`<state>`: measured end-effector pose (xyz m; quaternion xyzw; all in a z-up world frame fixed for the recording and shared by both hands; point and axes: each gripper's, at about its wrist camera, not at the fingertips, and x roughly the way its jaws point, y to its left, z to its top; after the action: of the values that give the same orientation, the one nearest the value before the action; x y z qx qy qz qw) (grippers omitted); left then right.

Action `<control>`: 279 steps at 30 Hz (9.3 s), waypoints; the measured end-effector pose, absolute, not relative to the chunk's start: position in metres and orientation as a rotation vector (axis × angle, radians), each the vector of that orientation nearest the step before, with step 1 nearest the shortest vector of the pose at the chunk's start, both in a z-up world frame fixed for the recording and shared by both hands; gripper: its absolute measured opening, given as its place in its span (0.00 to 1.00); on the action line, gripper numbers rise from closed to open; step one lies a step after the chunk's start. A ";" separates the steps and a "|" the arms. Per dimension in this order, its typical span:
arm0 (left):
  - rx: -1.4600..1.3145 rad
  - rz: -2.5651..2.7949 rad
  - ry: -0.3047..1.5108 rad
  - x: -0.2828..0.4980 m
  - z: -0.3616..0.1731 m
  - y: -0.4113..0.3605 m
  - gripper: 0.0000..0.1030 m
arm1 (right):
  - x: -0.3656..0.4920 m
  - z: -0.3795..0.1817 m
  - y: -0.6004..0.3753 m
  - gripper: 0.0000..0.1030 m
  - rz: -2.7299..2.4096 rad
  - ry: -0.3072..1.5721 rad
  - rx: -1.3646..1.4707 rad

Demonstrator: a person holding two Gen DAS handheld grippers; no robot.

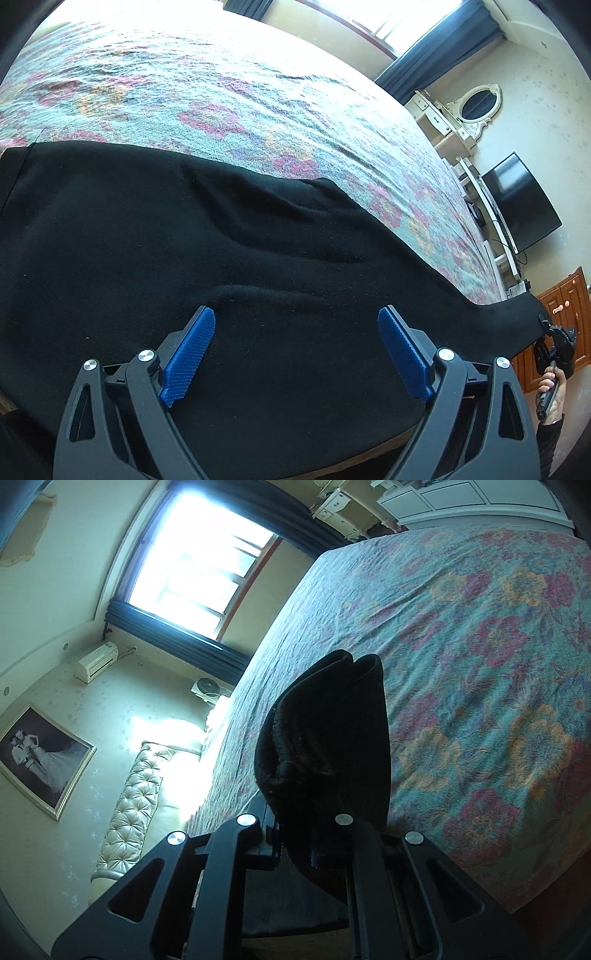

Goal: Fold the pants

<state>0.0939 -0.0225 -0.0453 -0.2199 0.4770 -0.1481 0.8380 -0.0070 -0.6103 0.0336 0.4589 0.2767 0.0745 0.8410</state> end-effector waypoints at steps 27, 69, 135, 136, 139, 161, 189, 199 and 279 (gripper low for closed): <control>-0.505 -0.303 1.001 0.088 -0.038 -0.007 0.86 | 0.072 0.032 -0.356 0.10 0.480 0.864 0.593; -0.531 -0.295 0.985 0.083 -0.036 0.004 0.86 | 0.038 -0.054 -0.211 0.77 0.570 1.049 0.065; -0.942 -0.501 1.012 0.089 -0.044 0.201 0.15 | 0.035 -0.049 -0.267 0.82 0.577 1.007 0.549; -0.942 -0.520 1.000 0.088 -0.035 0.197 0.15 | 0.034 -0.050 -0.269 0.82 0.576 1.006 0.559; -0.944 -0.588 0.973 0.091 -0.012 0.184 0.15 | 0.032 -0.052 -0.275 0.82 0.573 1.002 0.577; -0.642 -0.801 1.113 0.122 0.004 -0.094 0.15 | 0.012 -0.053 -0.326 0.82 0.526 0.920 0.685; -0.524 -0.512 0.879 0.094 0.013 -0.055 0.58 | 0.054 -0.053 -0.371 0.88 0.514 0.931 0.877; -0.761 -0.314 1.001 0.088 -0.062 0.026 0.58 | 0.041 -0.001 -0.375 0.89 0.564 0.874 0.936; -0.999 -0.615 1.163 0.066 -0.085 -0.054 0.75 | 0.017 -0.101 -0.481 0.87 0.467 1.101 1.047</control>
<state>0.0655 -0.0538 -0.0853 -0.4445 0.5175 -0.2739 0.6779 0.0166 -0.4811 -0.1015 0.4701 0.4945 0.2096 0.7004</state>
